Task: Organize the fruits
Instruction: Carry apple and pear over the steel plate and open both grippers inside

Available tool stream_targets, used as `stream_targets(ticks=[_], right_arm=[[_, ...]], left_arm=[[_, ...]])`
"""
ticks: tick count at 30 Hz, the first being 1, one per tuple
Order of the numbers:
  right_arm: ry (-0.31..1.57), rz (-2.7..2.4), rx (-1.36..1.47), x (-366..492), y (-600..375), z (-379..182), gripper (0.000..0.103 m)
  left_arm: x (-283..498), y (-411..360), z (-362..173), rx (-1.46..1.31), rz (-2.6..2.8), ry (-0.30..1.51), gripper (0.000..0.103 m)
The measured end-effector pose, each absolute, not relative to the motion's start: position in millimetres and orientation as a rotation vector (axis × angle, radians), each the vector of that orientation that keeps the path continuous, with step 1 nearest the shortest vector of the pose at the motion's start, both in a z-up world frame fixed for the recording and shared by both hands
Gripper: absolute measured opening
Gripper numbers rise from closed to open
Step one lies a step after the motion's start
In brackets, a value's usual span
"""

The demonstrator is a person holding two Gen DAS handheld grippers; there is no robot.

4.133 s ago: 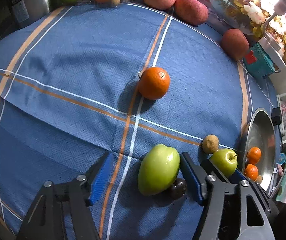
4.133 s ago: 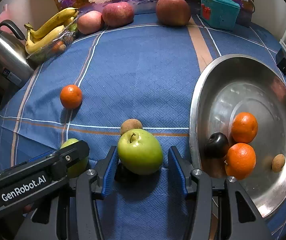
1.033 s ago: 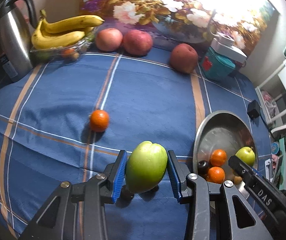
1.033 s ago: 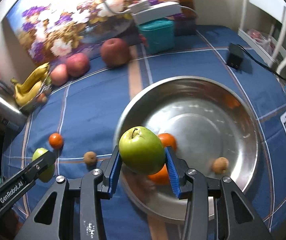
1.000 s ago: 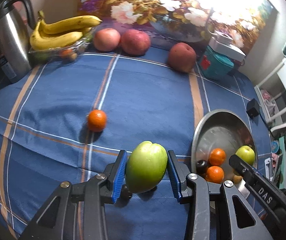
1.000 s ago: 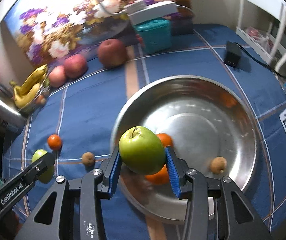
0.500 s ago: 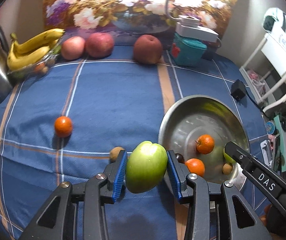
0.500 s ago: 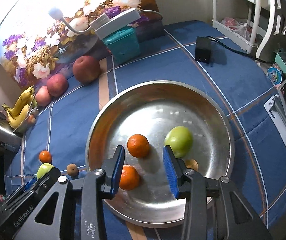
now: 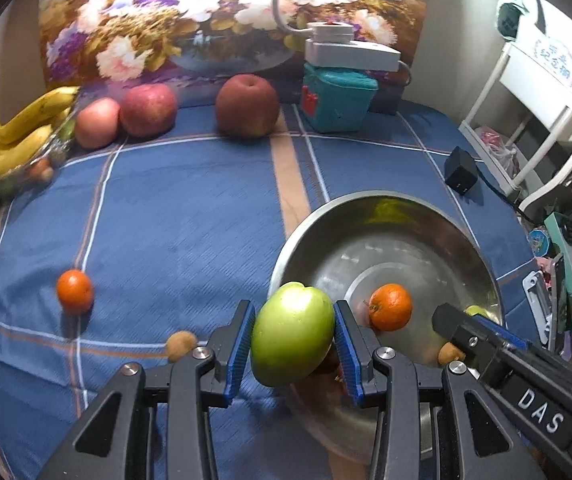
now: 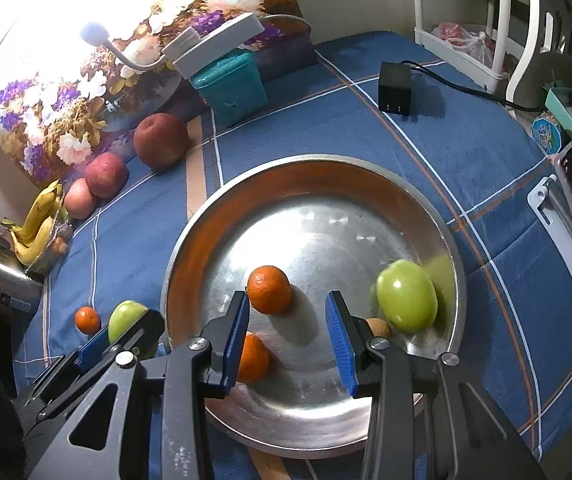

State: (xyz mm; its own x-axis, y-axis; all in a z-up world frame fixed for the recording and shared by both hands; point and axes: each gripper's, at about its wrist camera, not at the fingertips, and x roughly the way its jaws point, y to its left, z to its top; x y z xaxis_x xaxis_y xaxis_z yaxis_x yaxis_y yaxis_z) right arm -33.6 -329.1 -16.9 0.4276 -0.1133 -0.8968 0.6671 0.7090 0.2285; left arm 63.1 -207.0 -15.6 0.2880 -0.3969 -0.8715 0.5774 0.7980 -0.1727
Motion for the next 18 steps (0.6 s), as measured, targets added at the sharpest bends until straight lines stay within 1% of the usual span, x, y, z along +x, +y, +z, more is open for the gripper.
stream_targets(ticks=[18], right_arm=[[1.026, -0.563, 0.672, -41.9, -341.9, -23.7, 0.041]], left_arm=[[65.9, -230.8, -27.4, 0.202, -0.684, 1.07, 0.043]])
